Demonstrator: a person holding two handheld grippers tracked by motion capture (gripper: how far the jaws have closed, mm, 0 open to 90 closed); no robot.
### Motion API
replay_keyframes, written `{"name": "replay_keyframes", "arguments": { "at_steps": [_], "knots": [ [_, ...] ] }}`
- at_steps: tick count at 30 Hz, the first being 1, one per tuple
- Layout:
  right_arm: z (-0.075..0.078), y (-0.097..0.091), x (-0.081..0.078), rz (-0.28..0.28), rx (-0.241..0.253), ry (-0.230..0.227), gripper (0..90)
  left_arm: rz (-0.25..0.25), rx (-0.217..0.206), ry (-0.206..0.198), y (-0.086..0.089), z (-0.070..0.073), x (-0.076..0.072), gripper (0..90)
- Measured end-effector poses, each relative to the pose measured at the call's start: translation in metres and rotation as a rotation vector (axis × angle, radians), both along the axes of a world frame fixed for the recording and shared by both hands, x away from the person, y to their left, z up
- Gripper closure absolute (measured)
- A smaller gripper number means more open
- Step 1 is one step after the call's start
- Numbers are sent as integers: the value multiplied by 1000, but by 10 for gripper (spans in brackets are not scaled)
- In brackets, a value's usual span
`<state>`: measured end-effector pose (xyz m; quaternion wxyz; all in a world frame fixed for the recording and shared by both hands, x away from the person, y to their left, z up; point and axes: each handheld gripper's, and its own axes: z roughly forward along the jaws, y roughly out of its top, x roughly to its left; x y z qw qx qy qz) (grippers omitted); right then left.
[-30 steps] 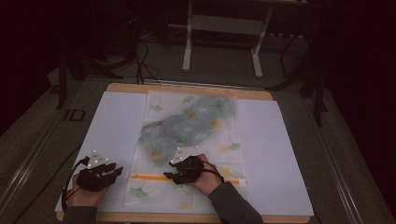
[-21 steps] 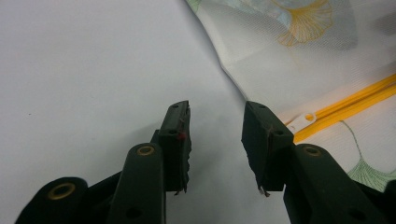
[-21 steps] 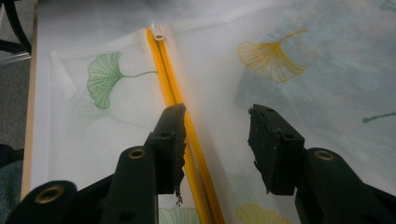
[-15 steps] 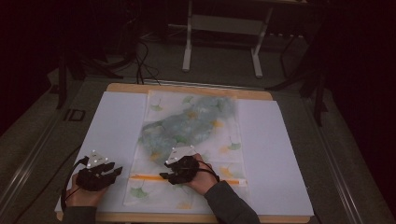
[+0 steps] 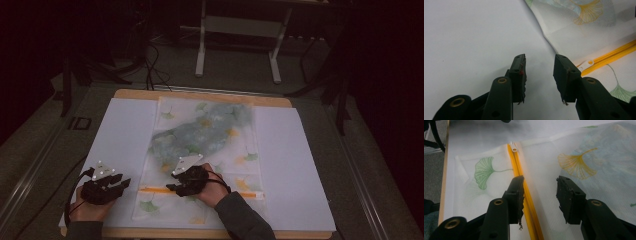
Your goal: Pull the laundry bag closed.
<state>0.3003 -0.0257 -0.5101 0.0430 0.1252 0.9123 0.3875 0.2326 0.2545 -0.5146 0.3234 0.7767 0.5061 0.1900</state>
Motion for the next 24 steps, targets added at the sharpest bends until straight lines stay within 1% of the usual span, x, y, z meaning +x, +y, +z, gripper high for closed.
{"name": "replay_keyframes", "arguments": {
  "at_steps": [7,13,17,18,20,21,24],
  "knots": [
    [-2,6,1,8,0,1,588,0,4,4,1,0,0,618],
    [-5,11,0,23,0,23,623,-1,2,9,1,0,0,617],
    [-6,15,0,31,0,23,628,-1,3,10,1,1,0,616],
    [-6,18,-1,27,3,19,628,-1,3,11,1,1,0,613],
    [-5,20,0,23,21,35,631,-2,-1,13,2,0,0,613],
    [-5,21,0,25,20,38,635,-2,-2,14,2,0,0,613],
    [-6,27,-1,42,10,30,645,-3,-2,14,2,1,0,614]
  ]
}}
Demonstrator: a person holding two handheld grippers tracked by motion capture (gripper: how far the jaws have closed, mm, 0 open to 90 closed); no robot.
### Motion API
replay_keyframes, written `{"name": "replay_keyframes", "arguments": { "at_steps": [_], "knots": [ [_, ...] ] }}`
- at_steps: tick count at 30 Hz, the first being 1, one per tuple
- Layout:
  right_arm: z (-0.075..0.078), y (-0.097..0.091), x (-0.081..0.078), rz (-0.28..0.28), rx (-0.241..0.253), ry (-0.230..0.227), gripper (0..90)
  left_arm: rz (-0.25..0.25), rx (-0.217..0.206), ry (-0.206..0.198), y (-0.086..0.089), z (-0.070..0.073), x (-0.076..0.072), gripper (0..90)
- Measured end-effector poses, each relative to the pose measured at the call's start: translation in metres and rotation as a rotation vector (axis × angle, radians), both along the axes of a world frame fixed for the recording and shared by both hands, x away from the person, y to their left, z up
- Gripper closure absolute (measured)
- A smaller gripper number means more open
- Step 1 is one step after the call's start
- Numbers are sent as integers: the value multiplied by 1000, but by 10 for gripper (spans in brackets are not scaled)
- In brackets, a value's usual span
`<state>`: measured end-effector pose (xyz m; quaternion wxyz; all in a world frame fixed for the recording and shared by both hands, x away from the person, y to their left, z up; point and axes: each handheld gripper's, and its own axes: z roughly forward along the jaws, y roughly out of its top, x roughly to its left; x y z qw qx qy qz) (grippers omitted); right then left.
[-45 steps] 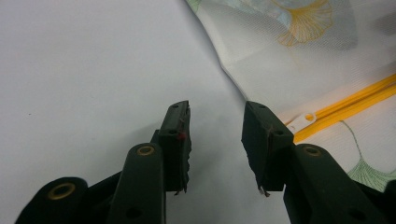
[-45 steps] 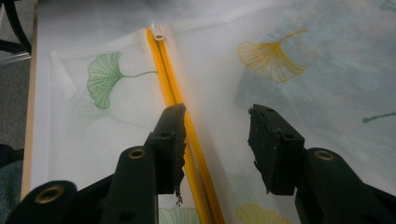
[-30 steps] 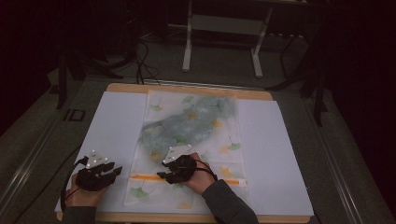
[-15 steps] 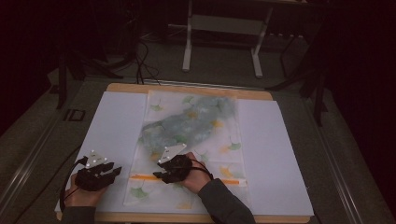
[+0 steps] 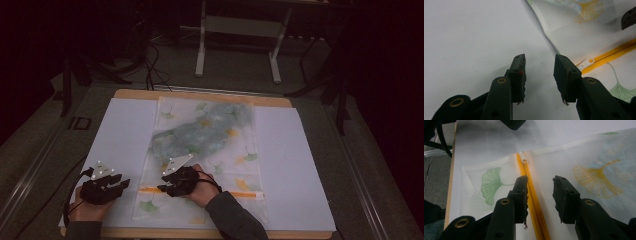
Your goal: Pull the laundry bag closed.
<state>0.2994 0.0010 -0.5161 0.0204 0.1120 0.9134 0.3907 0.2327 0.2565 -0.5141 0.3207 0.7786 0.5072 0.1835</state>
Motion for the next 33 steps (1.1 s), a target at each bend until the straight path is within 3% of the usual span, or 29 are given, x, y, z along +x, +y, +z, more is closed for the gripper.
{"name": "replay_keyframes", "arguments": {
  "at_steps": [10,33],
  "knots": [
    [-3,18,-3,43,-8,0,715,-1,3,-2,0,1,0,603],
    [-9,50,1,69,-28,17,719,10,-1,-3,4,2,-3,596]
  ]
}}
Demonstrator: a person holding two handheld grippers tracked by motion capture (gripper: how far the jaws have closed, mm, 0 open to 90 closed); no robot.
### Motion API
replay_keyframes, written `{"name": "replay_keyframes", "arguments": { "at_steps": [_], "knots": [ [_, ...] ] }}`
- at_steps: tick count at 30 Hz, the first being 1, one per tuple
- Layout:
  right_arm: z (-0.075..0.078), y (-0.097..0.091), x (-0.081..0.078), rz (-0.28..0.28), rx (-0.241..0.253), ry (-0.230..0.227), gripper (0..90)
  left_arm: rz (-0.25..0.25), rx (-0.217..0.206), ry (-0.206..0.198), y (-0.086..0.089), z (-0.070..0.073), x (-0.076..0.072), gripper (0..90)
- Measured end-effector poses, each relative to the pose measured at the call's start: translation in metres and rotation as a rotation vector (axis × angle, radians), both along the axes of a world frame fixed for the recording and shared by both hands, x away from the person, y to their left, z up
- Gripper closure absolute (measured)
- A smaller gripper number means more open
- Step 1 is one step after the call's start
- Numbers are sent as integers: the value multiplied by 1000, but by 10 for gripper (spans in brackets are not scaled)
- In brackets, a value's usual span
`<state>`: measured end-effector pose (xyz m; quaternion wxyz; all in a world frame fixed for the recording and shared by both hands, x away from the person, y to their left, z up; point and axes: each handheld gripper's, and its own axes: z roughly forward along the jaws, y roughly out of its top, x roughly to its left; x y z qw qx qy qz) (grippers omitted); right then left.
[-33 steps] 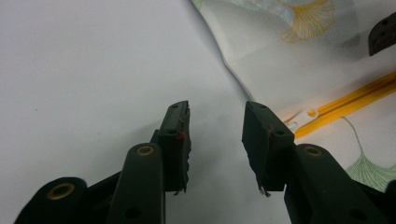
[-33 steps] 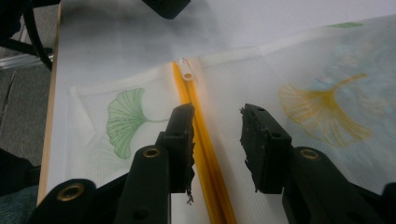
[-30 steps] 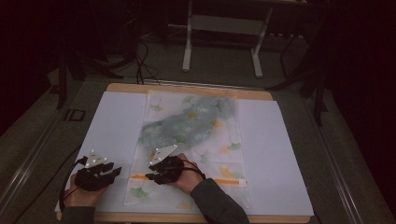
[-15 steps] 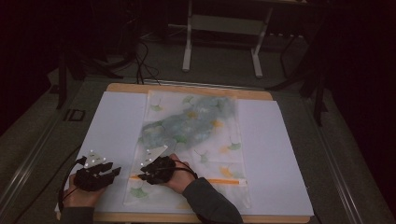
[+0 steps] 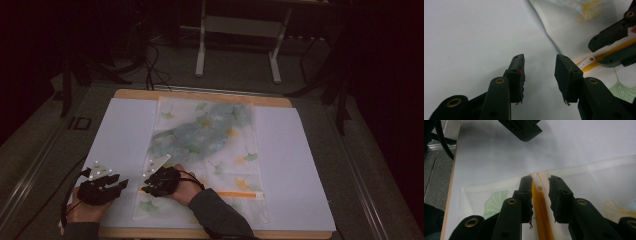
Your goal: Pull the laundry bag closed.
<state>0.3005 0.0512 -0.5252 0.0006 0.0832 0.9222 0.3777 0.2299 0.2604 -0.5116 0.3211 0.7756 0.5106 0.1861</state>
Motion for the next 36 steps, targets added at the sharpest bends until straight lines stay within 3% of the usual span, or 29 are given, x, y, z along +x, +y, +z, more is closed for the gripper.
{"name": "replay_keyframes", "arguments": {
  "at_steps": [16,22,26,36],
  "knots": [
    [-6,13,1,10,-30,15,795,2,-4,-1,2,1,0,594],
    [-10,15,4,-8,-37,47,809,-2,-4,4,2,0,0,593],
    [-9,16,3,-6,-56,29,828,-7,-5,9,1,1,0,593],
    [-6,13,2,-8,-50,28,836,-23,-11,22,1,2,-2,593]
  ]
}}
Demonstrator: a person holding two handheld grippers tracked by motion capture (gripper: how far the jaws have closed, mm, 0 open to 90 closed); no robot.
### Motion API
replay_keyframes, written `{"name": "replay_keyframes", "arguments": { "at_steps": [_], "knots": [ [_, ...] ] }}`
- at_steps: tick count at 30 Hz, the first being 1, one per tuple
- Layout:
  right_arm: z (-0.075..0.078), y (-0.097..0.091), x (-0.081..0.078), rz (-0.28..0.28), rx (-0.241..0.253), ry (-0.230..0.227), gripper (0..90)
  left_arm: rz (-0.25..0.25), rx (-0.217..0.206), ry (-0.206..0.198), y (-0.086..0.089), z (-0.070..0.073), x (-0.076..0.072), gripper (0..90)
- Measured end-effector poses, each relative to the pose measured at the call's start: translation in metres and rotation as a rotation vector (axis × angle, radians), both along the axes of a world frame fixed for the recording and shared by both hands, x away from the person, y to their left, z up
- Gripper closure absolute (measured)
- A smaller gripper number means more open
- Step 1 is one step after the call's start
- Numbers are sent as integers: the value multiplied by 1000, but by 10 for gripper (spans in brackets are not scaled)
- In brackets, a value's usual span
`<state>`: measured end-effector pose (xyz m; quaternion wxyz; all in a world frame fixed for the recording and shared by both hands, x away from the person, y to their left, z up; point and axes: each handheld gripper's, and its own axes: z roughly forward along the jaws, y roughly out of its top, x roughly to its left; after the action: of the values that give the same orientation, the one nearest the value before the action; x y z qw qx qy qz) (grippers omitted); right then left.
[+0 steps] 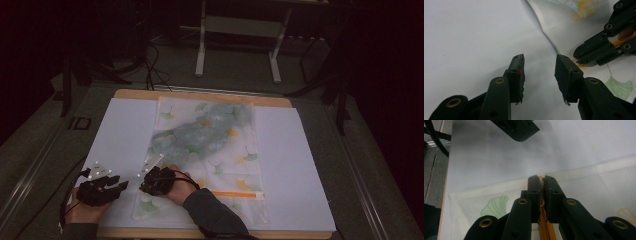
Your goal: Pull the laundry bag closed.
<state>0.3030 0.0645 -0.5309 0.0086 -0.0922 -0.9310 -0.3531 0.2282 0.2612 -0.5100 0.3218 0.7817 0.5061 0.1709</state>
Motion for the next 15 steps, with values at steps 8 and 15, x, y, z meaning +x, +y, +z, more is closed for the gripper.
{"name": "replay_keyframes", "arguments": {
  "at_steps": [8,15],
  "knots": [
    [-3,-1,5,-37,1,3,774,-1,3,6,0,-1,0,591],
    [-3,2,4,-10,-14,24,831,-8,5,10,-1,-1,0,591]
  ]
}}
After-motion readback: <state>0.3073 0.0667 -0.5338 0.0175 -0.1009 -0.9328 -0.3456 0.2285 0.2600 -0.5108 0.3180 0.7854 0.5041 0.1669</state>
